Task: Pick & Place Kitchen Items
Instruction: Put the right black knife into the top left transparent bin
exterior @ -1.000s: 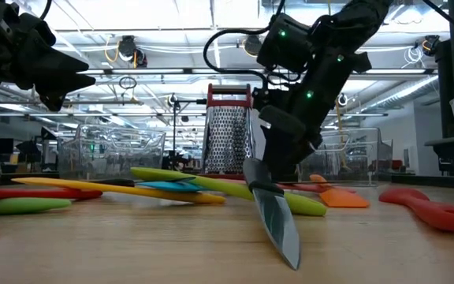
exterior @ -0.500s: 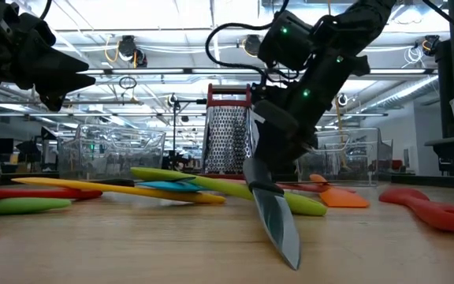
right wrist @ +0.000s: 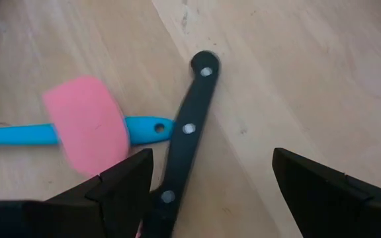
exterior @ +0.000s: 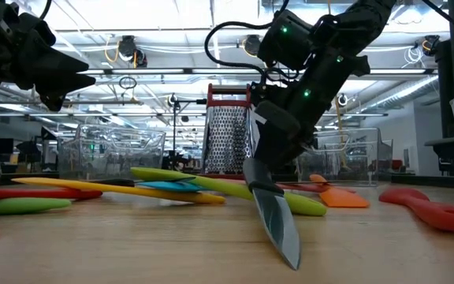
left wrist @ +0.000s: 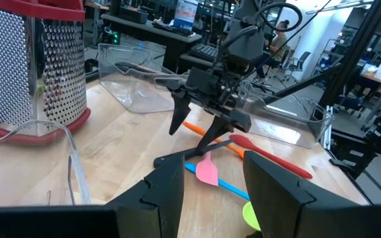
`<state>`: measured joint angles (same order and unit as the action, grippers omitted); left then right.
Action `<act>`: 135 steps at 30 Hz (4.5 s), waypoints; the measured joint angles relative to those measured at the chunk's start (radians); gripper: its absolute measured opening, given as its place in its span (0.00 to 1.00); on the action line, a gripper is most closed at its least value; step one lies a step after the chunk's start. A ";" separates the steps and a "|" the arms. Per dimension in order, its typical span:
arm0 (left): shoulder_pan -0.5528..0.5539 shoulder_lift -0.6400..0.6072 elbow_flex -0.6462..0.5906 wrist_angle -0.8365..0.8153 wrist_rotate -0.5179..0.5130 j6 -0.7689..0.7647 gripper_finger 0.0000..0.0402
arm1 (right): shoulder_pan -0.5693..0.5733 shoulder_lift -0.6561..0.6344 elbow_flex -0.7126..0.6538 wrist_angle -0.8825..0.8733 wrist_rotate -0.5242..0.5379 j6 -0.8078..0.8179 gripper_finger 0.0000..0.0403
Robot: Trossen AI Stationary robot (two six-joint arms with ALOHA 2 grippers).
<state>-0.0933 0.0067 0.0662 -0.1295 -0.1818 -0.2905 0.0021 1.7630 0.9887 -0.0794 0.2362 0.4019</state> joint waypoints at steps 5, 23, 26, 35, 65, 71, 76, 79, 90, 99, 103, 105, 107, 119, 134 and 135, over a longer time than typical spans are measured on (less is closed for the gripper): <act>0.000 0.000 0.000 0.000 0.000 0.000 0.39 | 0.000 0.039 0.000 0.008 0.002 -0.010 0.76; 0.000 0.000 0.000 0.001 -0.001 -0.001 0.39 | 0.000 0.129 0.003 0.057 0.025 -0.024 0.72; 0.000 0.000 0.000 0.000 0.000 -0.001 0.39 | 0.000 0.129 0.003 0.057 0.025 -0.024 0.68; 0.000 0.000 0.000 0.000 -0.001 -0.002 0.39 | -0.001 0.096 -0.001 0.053 0.022 -0.021 0.51; 0.000 0.000 -0.001 0.006 -0.001 -0.002 0.39 | 0.000 0.040 -0.001 0.052 0.021 -0.098 0.37; 0.000 0.000 -0.001 0.006 0.000 0.000 0.39 | 0.000 0.029 0.001 -0.004 0.022 -0.096 0.58; 0.000 0.000 -0.001 0.006 -0.002 0.001 0.39 | 0.000 0.029 0.001 -0.032 0.021 -0.042 0.63; 0.000 0.000 -0.001 0.006 -0.002 0.001 0.39 | -0.002 0.044 0.001 -0.033 0.026 -0.041 0.62; 0.000 0.000 0.000 0.007 -0.002 -0.004 0.39 | -0.031 0.070 0.003 -0.034 0.024 0.006 0.40; 0.000 0.000 0.000 0.007 -0.003 -0.006 0.39 | -0.034 0.071 0.002 -0.033 0.025 0.007 0.16; 0.000 0.000 0.000 0.007 -0.003 -0.006 0.39 | -0.034 0.072 0.001 -0.022 0.025 0.010 0.16; 0.000 0.000 0.000 0.007 -0.003 -0.006 0.39 | -0.034 0.072 0.001 -0.014 0.024 0.020 0.16; 0.000 0.000 0.000 0.007 -0.003 -0.006 0.39 | -0.034 0.072 0.001 -0.006 0.023 0.021 0.16; 0.000 0.000 0.000 0.008 -0.002 -0.007 0.39 | -0.021 -0.104 -0.001 -0.008 0.021 0.025 0.16; 0.000 0.000 -0.002 0.062 -0.001 -0.330 0.39 | 0.159 -0.343 0.001 0.105 0.132 -0.409 0.16; 0.000 0.004 -0.002 0.080 -0.001 -0.346 0.39 | 0.169 -0.341 0.001 0.125 0.131 -0.445 0.16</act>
<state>-0.0933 0.0102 0.0647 -0.0497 -0.1825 -0.6364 0.1715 1.4216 0.9894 0.0461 0.3667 -0.0435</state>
